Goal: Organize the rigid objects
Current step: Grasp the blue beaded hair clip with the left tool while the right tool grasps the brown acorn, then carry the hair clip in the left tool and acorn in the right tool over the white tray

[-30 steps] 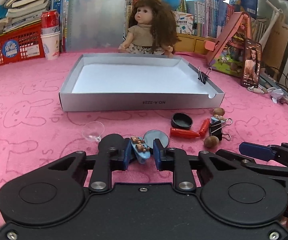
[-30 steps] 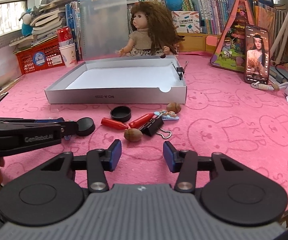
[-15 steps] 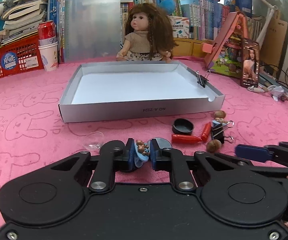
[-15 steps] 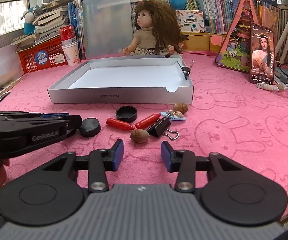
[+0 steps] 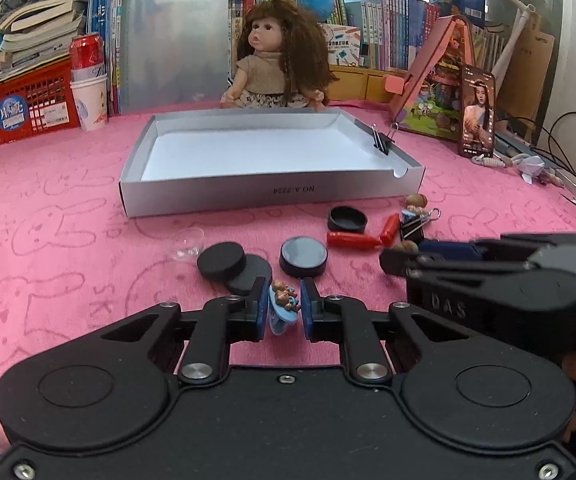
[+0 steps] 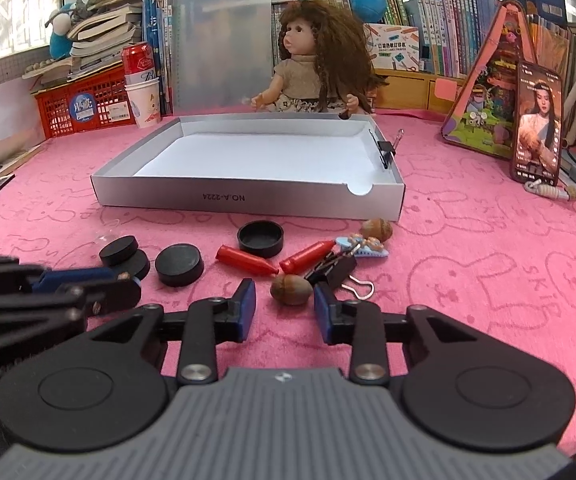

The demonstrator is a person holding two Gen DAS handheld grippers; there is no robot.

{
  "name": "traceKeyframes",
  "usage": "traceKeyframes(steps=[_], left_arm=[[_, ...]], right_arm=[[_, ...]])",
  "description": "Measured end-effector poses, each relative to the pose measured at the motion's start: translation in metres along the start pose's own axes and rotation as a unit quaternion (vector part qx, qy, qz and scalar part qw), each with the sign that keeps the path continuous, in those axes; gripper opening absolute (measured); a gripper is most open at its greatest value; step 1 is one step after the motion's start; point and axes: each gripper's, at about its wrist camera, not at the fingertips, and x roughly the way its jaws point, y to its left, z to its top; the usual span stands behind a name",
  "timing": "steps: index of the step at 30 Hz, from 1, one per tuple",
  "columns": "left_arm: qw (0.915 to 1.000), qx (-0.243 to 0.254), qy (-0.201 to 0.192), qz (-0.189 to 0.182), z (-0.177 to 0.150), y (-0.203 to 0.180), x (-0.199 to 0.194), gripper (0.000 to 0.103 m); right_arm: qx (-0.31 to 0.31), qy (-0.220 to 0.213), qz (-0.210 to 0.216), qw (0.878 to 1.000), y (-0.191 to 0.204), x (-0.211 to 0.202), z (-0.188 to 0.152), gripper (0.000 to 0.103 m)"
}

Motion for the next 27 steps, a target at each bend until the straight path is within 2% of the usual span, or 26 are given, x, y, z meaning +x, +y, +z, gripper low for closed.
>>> traceKeyframes(steps=[5, 7, 8, 17, 24, 27], left_arm=[[1.0, 0.004, 0.002, 0.009, -0.005, -0.001, 0.002, 0.018], [0.9999, 0.008, 0.001, 0.011, -0.006, -0.002, 0.003, 0.019], [0.9999, 0.01, 0.0, 0.012, -0.006, -0.003, 0.003, 0.019], [0.9996, 0.018, -0.007, 0.019, -0.007, -0.007, 0.007, 0.02], [0.9997, 0.015, -0.008, 0.018, -0.006, -0.007, 0.008, 0.019], [0.9997, 0.014, -0.009, 0.02, -0.007, -0.006, 0.007, 0.016]], right_arm=[[-0.002, -0.004, -0.008, 1.0, 0.001, 0.006, 0.0, 0.039], [-0.011, -0.01, -0.011, 1.0, 0.004, 0.006, -0.002, 0.035], [-0.014, -0.013, -0.014, 1.0, 0.005, 0.006, -0.003, 0.028], [-0.029, -0.037, -0.01, 0.999, 0.011, -0.01, -0.016, 0.028], [-0.03, -0.035, -0.004, 0.999, 0.014, -0.012, -0.019, 0.028], [-0.029, -0.035, 0.004, 0.999, 0.016, -0.014, -0.019, 0.028]])
